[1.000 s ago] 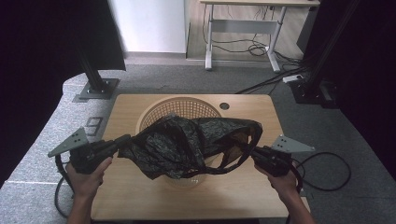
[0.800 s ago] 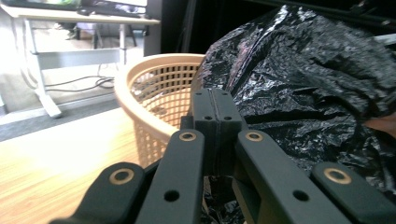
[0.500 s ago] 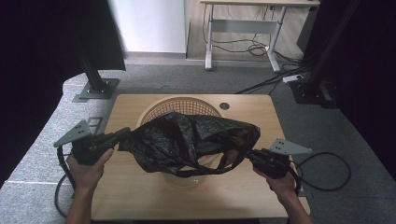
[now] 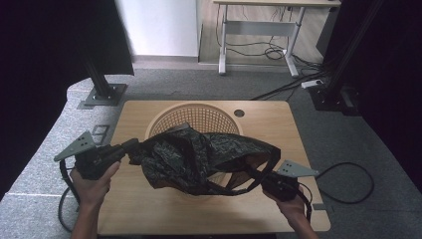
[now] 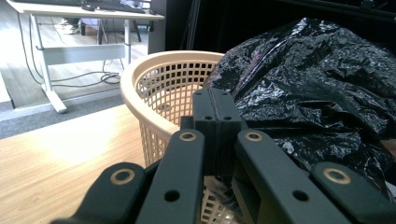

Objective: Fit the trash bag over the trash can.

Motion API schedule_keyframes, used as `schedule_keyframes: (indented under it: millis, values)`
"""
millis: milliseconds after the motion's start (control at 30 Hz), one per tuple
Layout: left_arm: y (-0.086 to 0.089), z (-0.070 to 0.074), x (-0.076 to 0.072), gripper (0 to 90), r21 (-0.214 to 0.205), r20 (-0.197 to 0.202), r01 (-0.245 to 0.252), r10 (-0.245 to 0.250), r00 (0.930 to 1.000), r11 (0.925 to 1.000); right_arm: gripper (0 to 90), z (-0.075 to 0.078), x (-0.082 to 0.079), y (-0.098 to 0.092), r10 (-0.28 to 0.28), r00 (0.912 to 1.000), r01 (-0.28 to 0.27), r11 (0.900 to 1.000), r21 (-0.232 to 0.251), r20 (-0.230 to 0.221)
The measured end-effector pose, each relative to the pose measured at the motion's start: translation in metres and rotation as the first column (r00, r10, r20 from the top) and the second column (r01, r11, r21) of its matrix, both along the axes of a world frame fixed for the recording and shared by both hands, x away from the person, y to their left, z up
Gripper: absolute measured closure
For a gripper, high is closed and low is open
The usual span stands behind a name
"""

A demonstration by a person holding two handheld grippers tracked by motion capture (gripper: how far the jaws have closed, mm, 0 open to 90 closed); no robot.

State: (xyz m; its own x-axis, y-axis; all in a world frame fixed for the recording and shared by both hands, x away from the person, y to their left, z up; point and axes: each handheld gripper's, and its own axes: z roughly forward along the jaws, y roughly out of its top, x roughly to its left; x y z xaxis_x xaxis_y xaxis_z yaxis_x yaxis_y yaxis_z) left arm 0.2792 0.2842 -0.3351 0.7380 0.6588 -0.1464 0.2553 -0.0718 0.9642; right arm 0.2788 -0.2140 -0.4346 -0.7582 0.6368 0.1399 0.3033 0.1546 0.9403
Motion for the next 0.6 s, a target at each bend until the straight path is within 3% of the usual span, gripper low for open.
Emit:
schedule_keyframes:
  millis: [167, 367, 433, 567, 600]
  values:
    - [0.002, 0.000, -0.004, 90.0, -0.028, 0.001, 0.020, -0.020, 0.9998, 0.9994, 88.1, -0.011, -0.001, 0.008, 0.024, 0.9996, -0.025, 0.9997, -0.005, -0.015]
    - [0.000, 0.000, -0.005, 90.0, -0.031, 0.004, 0.032, -0.032, 0.9995, 0.9990, 86.6, -0.021, -0.002, 0.015, 0.028, 0.9992, -0.028, 0.9996, -0.007, -0.029]
    - [0.000, 0.001, -0.006, 90.0, -0.043, 0.017, 0.053, -0.052, 0.9985, 0.9977, 80.0, -0.020, -0.003, 0.014, 0.033, 0.9994, -0.033, 0.9994, -0.011, -0.012]
    - [-0.002, 0.005, -0.008, 89.5, -0.053, 0.038, 0.102, -0.100, 0.9942, 0.9933, 58.7, 0.000, -0.015, -0.002, 0.008, 0.9961, -0.007, 0.9999, -0.009, 0.088]
    - [-0.004, 0.006, -0.009, 84.2, -0.048, 0.040, 0.102, -0.101, 0.9941, 0.9936, 55.6, 0.007, -0.018, -0.007, -0.001, 0.9945, 0.001, 1.0000, -0.006, 0.105]
